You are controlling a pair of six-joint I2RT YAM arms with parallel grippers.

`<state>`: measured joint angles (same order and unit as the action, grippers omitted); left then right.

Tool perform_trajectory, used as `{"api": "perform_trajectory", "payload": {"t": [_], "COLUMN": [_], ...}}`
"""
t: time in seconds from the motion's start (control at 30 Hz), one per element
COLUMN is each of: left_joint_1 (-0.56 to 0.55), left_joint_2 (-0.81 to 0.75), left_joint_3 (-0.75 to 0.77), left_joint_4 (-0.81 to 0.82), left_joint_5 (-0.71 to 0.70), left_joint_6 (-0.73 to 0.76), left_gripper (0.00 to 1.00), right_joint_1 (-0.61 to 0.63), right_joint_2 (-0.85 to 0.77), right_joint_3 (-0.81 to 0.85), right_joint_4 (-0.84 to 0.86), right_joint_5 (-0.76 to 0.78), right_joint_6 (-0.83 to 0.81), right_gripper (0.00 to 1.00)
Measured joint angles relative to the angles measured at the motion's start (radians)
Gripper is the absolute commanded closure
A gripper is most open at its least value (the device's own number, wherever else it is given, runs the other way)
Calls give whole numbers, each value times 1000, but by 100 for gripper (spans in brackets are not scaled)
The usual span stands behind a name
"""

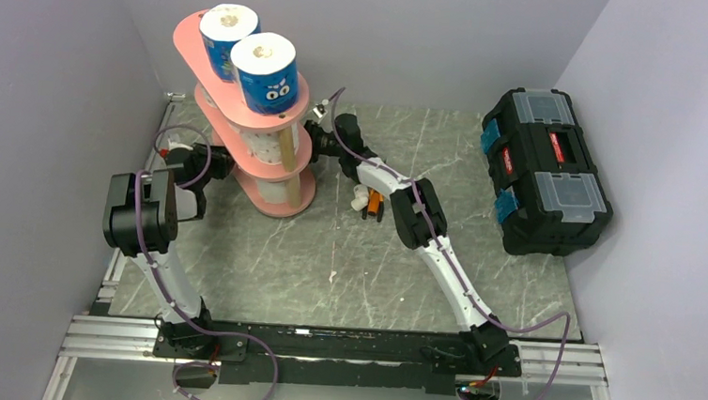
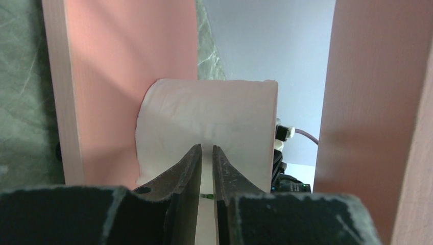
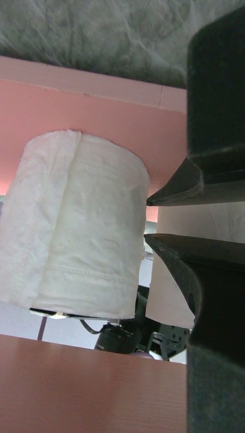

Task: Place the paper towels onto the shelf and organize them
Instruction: Adjust the paper towel on the shelf.

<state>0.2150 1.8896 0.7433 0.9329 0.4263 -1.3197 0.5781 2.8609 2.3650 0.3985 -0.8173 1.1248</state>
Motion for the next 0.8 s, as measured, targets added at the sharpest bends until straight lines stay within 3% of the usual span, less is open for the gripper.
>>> {"api": "perform_trajectory", "payload": {"t": [0.8], "left_joint_1": [-10], "left_joint_2": [-88], "left_joint_3": [-106], "left_joint_4": [5], "left_joint_5": [6], "left_joint_6": [0], "left_gripper": [81], "right_joint_1": [10], "right_joint_2": [-196], "right_joint_3": [-310], "right_joint_4": [113], "right_joint_5": [4], "right_joint_6": [-18], "right_gripper": [72]}}
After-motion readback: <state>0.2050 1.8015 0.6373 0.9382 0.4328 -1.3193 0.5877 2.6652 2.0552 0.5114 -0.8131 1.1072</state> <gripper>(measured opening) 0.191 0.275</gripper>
